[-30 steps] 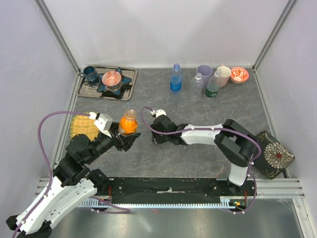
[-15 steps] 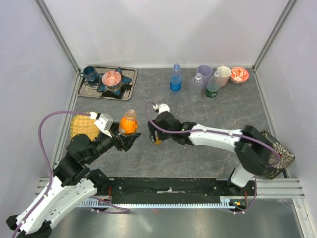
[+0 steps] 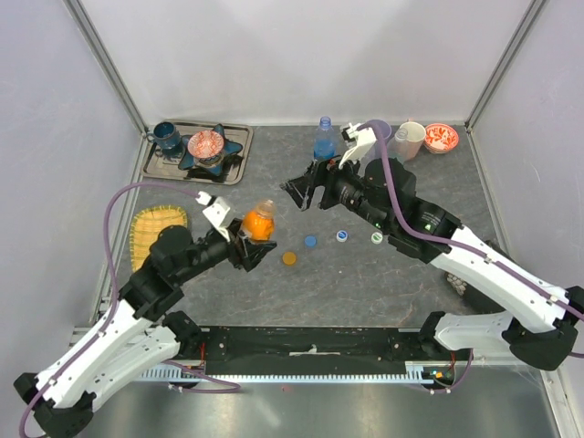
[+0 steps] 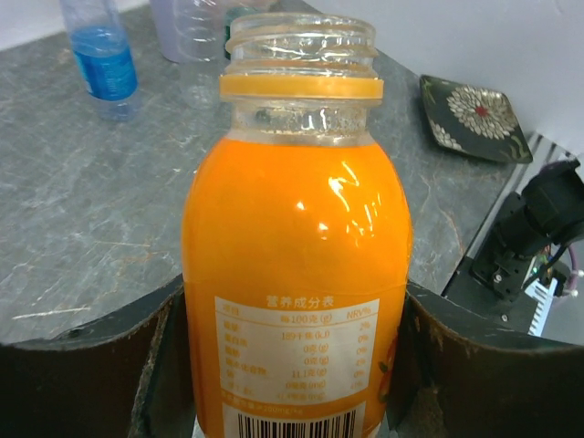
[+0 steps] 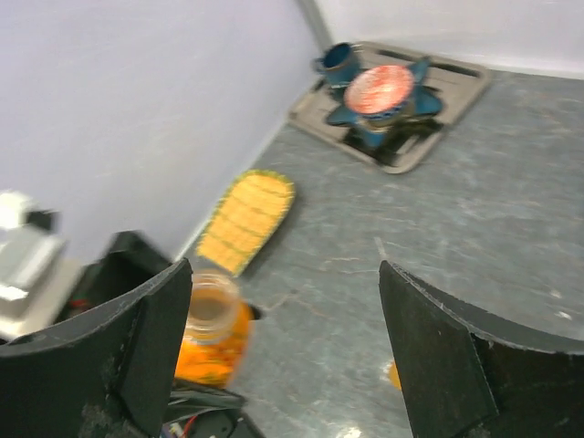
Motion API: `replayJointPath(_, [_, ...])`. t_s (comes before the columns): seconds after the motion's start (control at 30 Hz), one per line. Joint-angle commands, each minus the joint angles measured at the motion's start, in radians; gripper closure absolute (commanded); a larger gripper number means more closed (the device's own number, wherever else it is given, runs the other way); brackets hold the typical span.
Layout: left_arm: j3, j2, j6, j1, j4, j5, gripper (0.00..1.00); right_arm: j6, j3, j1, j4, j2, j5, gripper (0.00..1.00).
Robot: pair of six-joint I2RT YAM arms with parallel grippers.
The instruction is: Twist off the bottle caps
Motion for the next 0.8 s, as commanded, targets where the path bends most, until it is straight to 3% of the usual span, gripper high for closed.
replayJointPath(0.0, [0.056, 0.068, 0.076, 0.005, 0.114, 0.12, 0.59, 0.03, 0.022, 0.004, 0.042, 0.025, -0.243, 0.11])
replayJointPath(0.3, [0.095, 0.156, 0.081, 0.003, 0.169, 0.142, 0.58, 0.043, -0.009, 0.007, 0.033, 0.055, -0.312, 0.12])
replayJointPath(0.43, [0.098, 0.164, 0.084, 0.003, 0.18, 0.142, 0.58, 0.04, -0.015, 0.007, 0.028, 0.066, -0.323, 0.19])
replayJointPath(0.63, [0.096, 0.17, 0.092, 0.003, 0.191, 0.126, 0.58, 0.033, -0.021, 0.007, 0.031, 0.08, -0.355, 0.47])
replayJointPath(0.67, [0.096, 0.171, 0.092, 0.003, 0.194, 0.126, 0.57, 0.034, -0.024, 0.006, 0.034, 0.08, -0.358, 0.58])
replayJointPath(0.77, [0.101, 0.179, 0.092, 0.003, 0.171, 0.117, 0.44, 0.028, -0.031, 0.007, 0.044, 0.074, -0.341, 0.76])
